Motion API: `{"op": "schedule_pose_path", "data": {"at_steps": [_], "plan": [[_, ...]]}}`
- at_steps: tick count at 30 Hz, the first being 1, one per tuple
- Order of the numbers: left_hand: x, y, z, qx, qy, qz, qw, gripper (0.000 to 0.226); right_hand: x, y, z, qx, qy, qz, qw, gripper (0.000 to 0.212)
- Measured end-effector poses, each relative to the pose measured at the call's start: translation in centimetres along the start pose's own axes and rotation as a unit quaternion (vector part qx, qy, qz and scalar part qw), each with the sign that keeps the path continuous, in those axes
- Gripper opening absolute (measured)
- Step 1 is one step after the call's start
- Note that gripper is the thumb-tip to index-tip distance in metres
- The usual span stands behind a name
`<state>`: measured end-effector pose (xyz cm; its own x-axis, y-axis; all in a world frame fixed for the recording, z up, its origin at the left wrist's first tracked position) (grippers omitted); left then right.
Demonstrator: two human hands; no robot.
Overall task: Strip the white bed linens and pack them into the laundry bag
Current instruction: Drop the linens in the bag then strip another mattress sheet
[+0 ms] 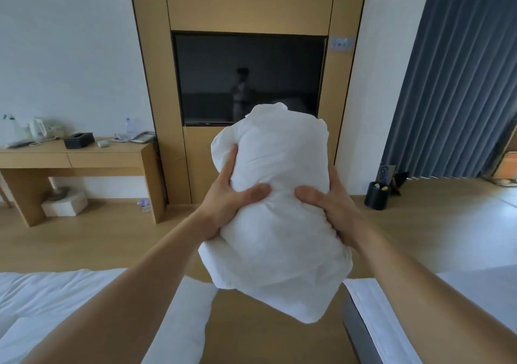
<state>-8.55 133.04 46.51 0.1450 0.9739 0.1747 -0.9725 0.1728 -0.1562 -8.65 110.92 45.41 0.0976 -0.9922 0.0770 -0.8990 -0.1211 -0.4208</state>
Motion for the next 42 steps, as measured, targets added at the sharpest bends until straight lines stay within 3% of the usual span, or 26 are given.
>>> {"op": "schedule_pose_path", "data": {"at_steps": [6, 12, 27, 42], "plan": [[-3.9, -12.3, 0.6, -0.016, 0.007, 0.007, 1.0, 0.122, 7.4, -10.7, 3.5, 0.009, 0.012, 0.003, 1.0, 0.127], [-6.4, -22.8, 0.7, -0.026, 0.019, 0.017, 0.999, 0.126, 12.8, -20.0, 6.7, 0.027, 0.017, -0.008, 0.999, 0.122], [-11.8, -54.3, -3.5, -0.055, 0.036, -0.081, 0.994, 0.12, 24.6, -42.2, 17.0, 0.03, 0.079, 0.075, 0.994, 0.12], [-30.8, -82.1, -4.8, -0.061, 0.04, -0.179, 0.981, 0.124, 48.0, -57.0, 27.3, 0.018, 0.087, 0.185, 0.979, 0.121]]}}
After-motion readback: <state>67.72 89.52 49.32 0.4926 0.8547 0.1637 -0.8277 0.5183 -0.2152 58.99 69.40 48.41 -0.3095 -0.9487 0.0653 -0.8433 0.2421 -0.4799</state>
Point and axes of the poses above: each hand's wrist, its own y-axis away from the middle knuckle, its own x-axis out of the back of the hand, z = x × y, the point moved 5 cm from there along -y, towards the middle knuckle, and after that the axes turned 8 degrees about x, right-handed, at the moved point
